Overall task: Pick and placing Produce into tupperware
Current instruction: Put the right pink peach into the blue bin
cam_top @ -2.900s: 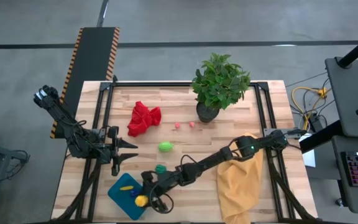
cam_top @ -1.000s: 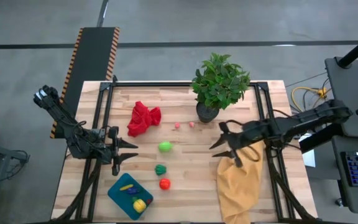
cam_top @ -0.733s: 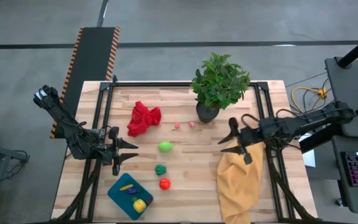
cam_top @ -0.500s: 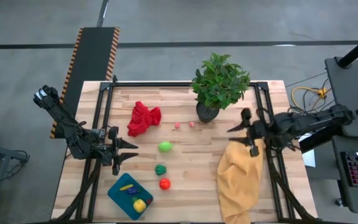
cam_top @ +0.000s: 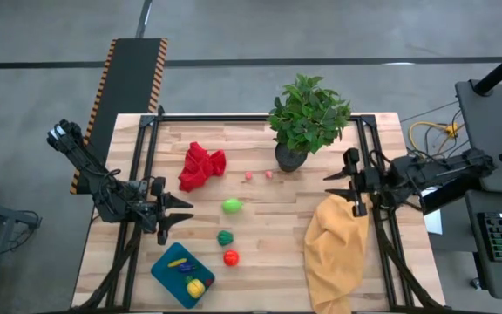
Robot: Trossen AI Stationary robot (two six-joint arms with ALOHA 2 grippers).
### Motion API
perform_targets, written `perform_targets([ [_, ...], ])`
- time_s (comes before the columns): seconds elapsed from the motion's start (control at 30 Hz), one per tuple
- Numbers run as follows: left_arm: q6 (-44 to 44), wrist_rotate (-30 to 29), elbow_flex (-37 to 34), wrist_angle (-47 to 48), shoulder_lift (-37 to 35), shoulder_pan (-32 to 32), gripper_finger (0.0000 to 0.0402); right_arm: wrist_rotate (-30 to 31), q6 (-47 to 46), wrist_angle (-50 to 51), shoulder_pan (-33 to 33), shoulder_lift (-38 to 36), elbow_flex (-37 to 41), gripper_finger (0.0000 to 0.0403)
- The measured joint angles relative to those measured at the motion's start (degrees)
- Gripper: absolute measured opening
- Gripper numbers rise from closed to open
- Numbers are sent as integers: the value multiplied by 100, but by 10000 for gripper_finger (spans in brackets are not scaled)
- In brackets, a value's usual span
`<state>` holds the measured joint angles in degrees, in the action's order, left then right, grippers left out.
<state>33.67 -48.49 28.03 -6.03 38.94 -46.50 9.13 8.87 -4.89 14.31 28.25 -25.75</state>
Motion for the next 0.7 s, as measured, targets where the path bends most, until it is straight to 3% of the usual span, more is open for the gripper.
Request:
perform_targets([
  [0.33,9,-2,0,-2,-4,0,109,115,88,-797,-2,1309,-21,133],
  [0.53,7,0,0,0,2,0,109,2753,-47,-731,1,2223,-290,171],
  [0.7,4,0,-2,0,2,0,109,2958,-51,-759,50,2793,-505,218],
])
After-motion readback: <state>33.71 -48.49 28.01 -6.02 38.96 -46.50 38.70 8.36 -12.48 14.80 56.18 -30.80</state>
